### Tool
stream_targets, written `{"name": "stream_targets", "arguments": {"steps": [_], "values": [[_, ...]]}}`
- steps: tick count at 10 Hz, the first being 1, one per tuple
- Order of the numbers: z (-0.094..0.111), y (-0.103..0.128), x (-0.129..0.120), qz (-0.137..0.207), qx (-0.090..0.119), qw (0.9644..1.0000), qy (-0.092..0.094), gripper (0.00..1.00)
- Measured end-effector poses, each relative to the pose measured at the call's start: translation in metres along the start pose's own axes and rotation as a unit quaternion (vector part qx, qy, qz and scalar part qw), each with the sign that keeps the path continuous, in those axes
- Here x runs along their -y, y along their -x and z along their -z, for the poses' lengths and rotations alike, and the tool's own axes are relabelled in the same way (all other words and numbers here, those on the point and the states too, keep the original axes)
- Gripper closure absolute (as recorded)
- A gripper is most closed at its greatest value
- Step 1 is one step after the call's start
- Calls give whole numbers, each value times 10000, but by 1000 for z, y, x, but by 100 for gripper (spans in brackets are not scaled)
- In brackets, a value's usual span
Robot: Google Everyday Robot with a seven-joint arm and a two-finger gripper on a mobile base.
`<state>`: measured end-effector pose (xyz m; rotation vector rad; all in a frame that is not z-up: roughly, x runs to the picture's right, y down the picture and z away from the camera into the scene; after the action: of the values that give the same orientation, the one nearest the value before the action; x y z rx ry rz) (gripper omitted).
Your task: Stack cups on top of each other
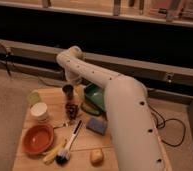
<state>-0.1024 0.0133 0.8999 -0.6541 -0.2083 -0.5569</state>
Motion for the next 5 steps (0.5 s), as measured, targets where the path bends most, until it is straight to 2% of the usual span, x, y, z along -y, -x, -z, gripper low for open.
{"name": "stream_targets", "arguments": {"steps": [5], "values": [[-18, 7, -15, 74, 19, 9998, 161, 20]]}}
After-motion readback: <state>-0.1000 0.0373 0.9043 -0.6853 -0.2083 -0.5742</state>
